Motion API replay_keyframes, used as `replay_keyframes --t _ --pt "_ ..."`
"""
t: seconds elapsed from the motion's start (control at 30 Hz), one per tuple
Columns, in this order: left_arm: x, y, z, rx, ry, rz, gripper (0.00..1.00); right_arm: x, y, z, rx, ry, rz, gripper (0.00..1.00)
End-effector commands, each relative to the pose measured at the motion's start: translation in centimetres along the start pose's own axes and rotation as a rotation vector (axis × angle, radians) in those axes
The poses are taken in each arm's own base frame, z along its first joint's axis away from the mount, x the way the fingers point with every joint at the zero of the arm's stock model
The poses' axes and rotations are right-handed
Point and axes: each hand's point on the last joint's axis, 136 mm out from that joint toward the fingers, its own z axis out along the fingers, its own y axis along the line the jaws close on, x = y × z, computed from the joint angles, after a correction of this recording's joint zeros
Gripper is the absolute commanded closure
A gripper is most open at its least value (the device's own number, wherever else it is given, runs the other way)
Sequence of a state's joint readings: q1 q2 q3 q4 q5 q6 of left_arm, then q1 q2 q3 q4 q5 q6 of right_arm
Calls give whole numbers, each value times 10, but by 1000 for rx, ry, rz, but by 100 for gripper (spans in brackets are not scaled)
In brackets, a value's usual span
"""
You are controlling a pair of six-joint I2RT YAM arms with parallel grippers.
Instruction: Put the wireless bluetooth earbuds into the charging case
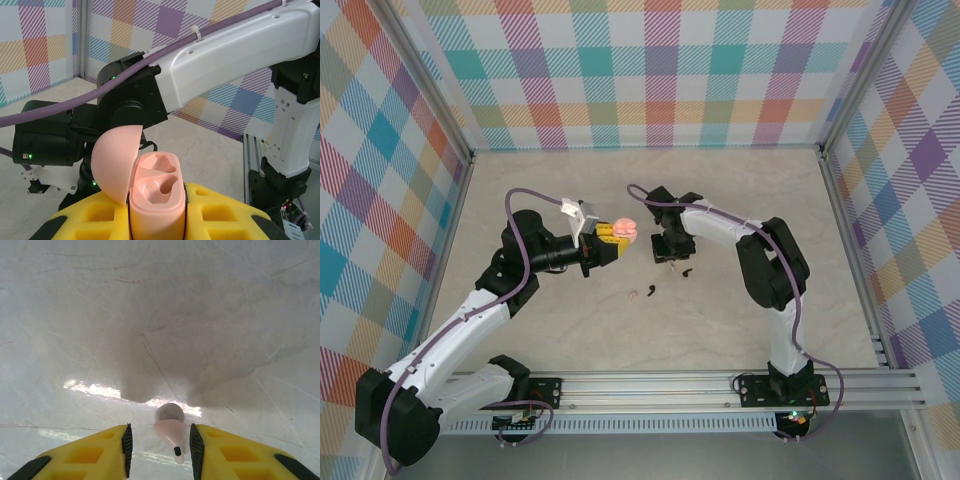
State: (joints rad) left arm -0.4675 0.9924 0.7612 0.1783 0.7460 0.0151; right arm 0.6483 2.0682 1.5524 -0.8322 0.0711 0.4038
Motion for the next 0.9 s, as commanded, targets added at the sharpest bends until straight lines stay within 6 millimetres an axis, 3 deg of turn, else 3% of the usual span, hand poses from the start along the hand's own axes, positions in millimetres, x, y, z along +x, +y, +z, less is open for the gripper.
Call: replay_keyframes --t 0.0,0.87 --pt "-5 1 -4 -9 -12 15 81 2 -4 6 27 35 6 61" --pt "-3 1 -5 -11 -11 13 81 7 -8 28 54 86 23 68"
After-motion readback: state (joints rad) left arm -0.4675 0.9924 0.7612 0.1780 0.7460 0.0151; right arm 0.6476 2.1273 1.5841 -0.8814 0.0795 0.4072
